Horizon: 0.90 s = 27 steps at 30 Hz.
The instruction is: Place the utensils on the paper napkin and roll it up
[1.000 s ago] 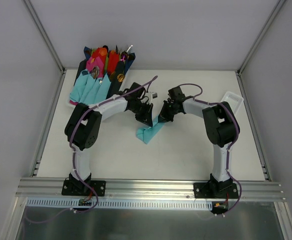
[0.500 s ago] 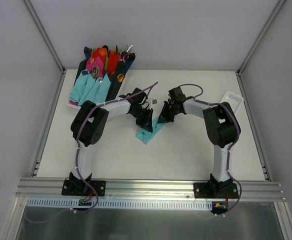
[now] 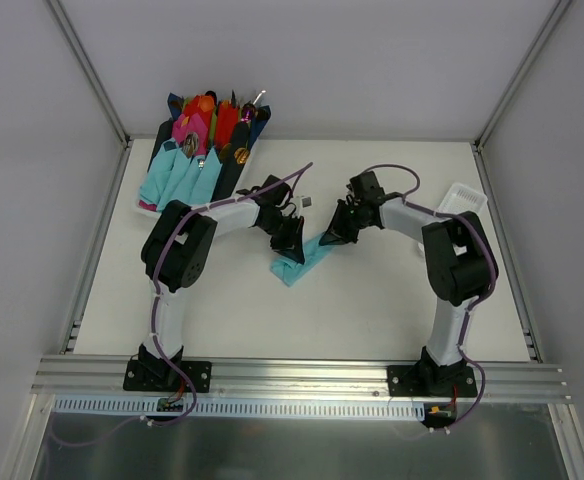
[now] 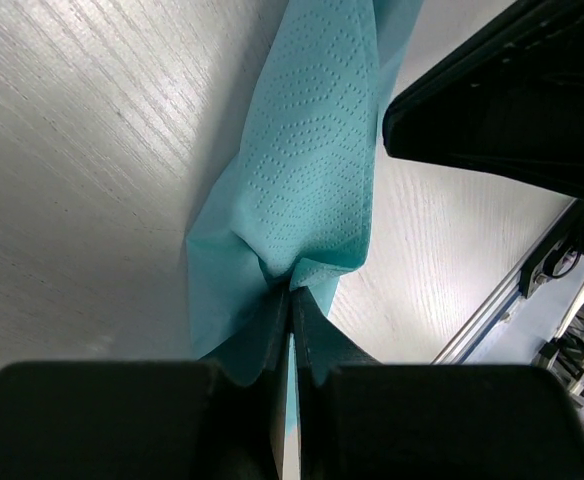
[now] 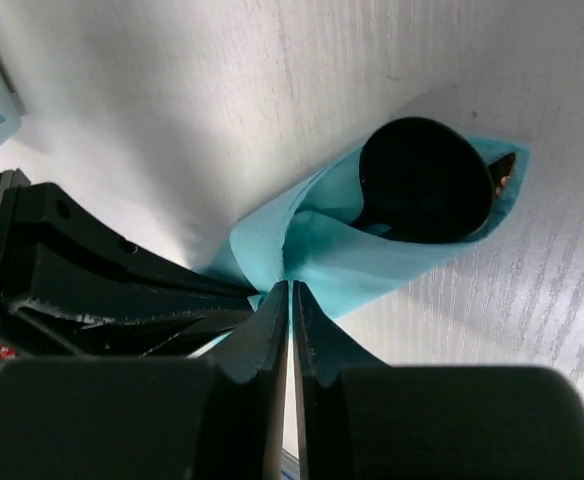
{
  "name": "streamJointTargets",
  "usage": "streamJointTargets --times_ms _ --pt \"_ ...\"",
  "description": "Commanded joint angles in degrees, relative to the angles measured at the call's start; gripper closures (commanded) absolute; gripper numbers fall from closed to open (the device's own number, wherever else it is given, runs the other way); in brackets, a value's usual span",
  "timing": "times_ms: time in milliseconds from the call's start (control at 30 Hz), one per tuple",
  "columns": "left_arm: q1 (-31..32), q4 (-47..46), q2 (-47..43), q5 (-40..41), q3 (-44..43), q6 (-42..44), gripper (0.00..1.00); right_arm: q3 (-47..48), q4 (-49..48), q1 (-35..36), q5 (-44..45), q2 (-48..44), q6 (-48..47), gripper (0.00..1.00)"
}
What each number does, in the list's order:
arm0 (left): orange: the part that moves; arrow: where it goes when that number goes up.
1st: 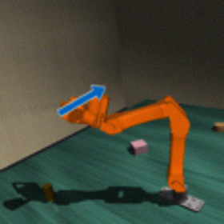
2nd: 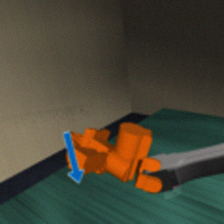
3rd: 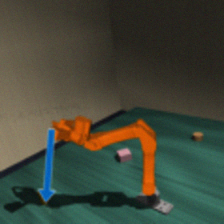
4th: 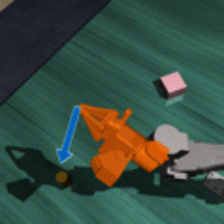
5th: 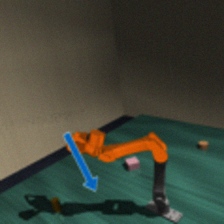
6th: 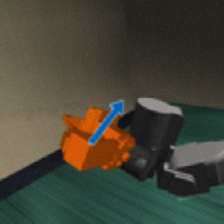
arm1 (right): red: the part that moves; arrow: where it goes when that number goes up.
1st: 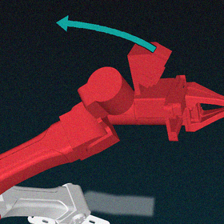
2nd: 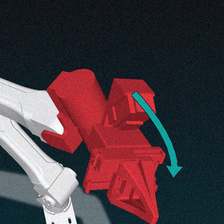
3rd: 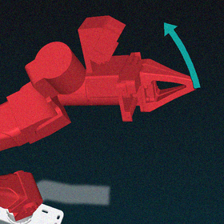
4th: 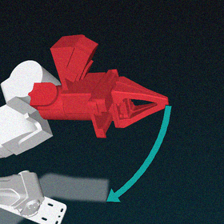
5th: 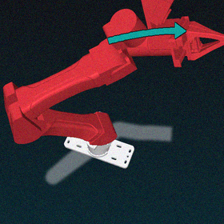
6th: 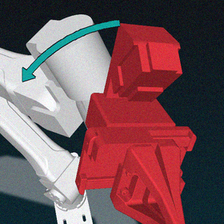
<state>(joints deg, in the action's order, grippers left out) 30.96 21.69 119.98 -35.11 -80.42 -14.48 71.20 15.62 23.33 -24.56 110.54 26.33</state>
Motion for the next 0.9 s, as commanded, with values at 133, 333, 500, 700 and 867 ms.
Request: streamJointTargets --times_ms 133,333,500,700,867 --pt "-1.2 1.3 2.4 5.8 1.2 1.5 1.0 -5.7 -9.4 -0.8 -7.1 -3.1 1.3 0.95" --pt "-1.2 1.2 2.5 5.6 1.3 1.6 1.0 -10.4 -19.1 -1.2 -9.8 -1.6 4.7 0.96" --pt "-1.3 1.2 2.5 5.4 1.6 1.8 1.0 -12.8 -26.2 -1.4 -11.1 -0.2 8.4 0.98" --pt "-1.4 1.2 0.3 4.8 1.0 2.5 1.0 -14.0 -23.1 -2.0 -8.7 1.1 8.7 1.0" --pt "-1.3 1.2 -2.8 3.4 1.3 1.9 1.0 -14.9 -21.6 -2.1 -7.5 1.3 9.3 1.0"
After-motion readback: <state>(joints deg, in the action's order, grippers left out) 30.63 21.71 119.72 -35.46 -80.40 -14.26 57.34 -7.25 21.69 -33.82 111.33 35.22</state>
